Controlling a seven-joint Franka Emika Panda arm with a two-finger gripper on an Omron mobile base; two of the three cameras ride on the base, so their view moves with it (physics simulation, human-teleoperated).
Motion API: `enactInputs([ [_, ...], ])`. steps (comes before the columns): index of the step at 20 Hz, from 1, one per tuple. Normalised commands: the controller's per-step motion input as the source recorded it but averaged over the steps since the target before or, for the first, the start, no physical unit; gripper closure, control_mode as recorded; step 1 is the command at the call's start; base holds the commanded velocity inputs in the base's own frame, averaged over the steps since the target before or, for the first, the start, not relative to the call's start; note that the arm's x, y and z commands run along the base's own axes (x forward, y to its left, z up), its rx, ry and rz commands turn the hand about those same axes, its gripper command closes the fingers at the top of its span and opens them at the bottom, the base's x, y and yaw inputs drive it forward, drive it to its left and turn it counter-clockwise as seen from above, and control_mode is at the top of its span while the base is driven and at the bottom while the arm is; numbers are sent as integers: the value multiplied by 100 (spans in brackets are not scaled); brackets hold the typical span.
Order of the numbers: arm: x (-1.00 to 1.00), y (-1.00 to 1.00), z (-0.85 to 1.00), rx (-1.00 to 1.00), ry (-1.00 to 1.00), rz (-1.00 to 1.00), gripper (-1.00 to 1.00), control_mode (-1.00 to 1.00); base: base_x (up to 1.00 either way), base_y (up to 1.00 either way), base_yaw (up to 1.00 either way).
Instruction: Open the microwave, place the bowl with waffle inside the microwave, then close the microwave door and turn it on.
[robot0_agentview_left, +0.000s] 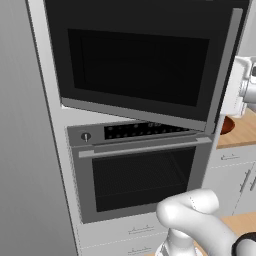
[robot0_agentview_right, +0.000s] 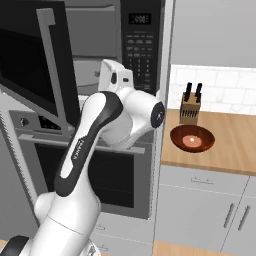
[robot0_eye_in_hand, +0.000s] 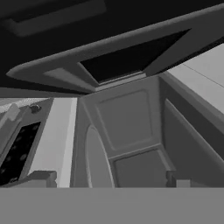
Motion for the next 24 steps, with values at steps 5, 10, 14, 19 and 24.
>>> enactInputs([
  [5,0,35,0,-2,-7,9,-100,-100,0,0,0],
  [10,-21,37,0,-4,-9,16,-100,-100,0,0,0],
  [14,-53,22,0,0,-7,19,-100,-100,0,0,0],
  [19,-57,19,3,0,-6,23,-100,-100,0,0,0],
  [24,-31,35,9,0,-6,22,-100,-100,0,0,0],
])
